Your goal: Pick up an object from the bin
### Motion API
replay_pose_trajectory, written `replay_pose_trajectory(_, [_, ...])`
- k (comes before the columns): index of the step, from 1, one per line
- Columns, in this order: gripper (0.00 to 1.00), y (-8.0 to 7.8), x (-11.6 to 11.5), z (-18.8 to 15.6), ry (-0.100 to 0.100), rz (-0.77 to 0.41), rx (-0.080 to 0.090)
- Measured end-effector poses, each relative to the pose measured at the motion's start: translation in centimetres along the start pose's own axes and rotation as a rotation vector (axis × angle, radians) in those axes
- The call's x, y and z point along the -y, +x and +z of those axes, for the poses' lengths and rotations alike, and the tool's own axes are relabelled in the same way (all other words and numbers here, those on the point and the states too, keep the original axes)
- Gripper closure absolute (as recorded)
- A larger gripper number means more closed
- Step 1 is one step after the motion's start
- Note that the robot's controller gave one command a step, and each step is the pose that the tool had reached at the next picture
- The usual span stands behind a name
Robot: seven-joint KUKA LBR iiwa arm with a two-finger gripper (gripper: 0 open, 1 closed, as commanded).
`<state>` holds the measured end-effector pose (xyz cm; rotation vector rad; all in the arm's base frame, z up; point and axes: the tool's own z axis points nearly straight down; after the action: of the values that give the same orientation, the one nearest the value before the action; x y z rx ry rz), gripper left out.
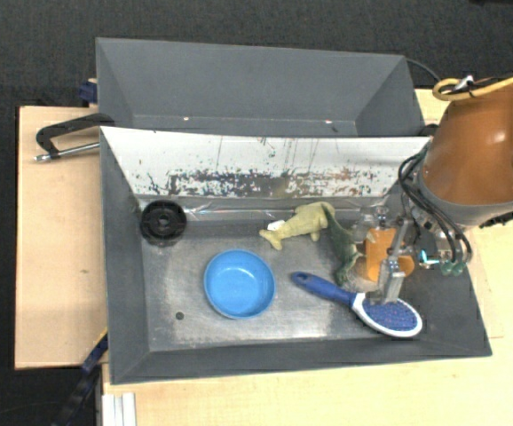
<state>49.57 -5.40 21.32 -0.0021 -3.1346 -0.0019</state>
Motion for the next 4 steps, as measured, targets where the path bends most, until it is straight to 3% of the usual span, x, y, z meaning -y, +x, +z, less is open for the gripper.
replay_pose_trajectory(1, [0.00,0.0,4.8,14.5,-0.008,0.226,0.000])
replay_pose_trajectory(2, [0.00,-0.3,7.2,11.1,-0.024,0.278,0.007])
replay_pose_trajectory(3, [0.00,0.2,6.1,11.3,-0.001,0.092,0.007])
replay_pose_trajectory(4, [0.00,0.4,8.3,14.3,-0.001,0.162,0.003])
